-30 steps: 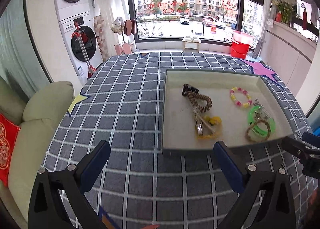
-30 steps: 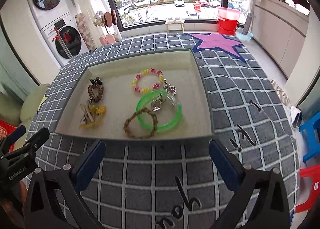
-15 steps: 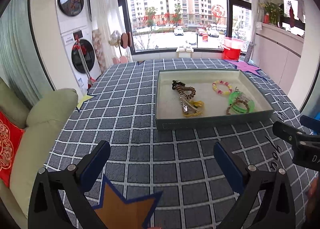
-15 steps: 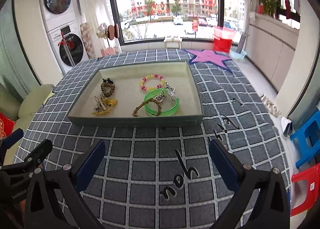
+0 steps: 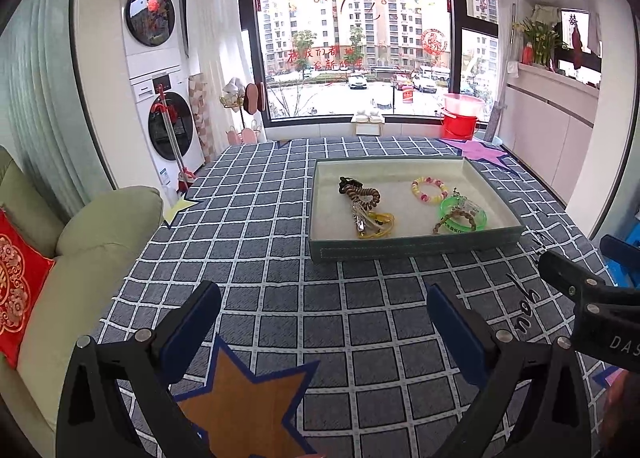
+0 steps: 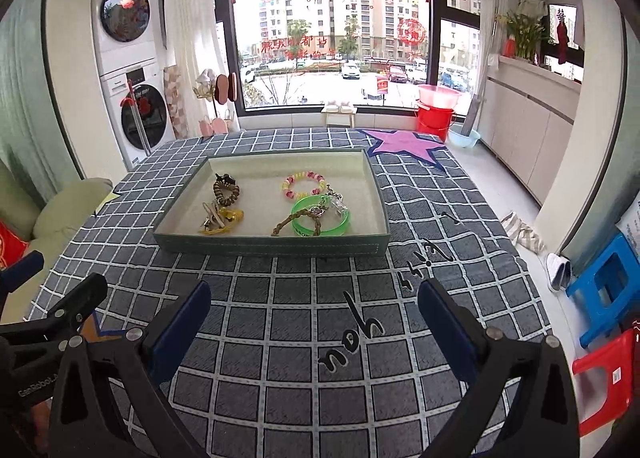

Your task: Organize jewelry

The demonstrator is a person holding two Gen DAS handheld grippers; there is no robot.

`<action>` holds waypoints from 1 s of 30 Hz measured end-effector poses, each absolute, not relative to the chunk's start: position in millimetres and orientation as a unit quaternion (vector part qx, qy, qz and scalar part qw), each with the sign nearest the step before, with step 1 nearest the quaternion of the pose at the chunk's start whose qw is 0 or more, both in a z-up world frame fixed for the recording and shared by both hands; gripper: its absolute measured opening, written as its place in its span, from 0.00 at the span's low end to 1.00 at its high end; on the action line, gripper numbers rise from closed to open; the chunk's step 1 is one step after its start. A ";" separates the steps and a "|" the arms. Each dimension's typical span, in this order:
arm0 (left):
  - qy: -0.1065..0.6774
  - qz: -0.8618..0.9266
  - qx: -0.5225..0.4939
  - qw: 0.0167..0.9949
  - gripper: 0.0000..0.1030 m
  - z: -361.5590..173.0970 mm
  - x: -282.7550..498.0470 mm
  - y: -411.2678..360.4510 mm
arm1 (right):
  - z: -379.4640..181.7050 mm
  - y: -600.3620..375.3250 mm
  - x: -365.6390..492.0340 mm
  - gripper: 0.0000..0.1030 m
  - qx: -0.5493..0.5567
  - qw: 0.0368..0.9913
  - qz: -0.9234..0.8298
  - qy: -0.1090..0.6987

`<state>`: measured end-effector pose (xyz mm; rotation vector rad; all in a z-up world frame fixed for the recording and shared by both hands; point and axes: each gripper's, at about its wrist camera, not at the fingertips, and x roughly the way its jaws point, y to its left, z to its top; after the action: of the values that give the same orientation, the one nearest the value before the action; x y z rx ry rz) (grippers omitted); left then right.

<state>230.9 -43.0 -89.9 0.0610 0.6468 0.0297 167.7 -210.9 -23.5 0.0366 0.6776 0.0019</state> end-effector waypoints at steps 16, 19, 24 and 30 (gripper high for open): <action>0.324 0.024 0.022 0.946 1.00 -89.4 222.9 -37.6 | -24.1 -209.2 152.0 1.00 0.006 0.946 -0.013 0.323; 0.327 0.022 0.023 0.944 1.00 -89.0 221.9 -37.5 | -23.0 -210.7 150.9 1.00 0.009 0.947 -0.015 0.321; 0.333 0.021 0.024 0.942 1.00 -89.8 221.6 -39.9 | -24.1 -213.3 153.8 1.00 0.015 0.945 -0.012 0.326; 0.334 0.019 0.023 0.942 1.00 -88.6 220.7 -40.1 | -24.2 -213.6 154.1 1.00 0.015 0.945 -0.012 0.325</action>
<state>220.7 -40.1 -88.6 0.0479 0.6812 0.0395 154.1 -213.6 -24.2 0.0315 0.6622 -0.0245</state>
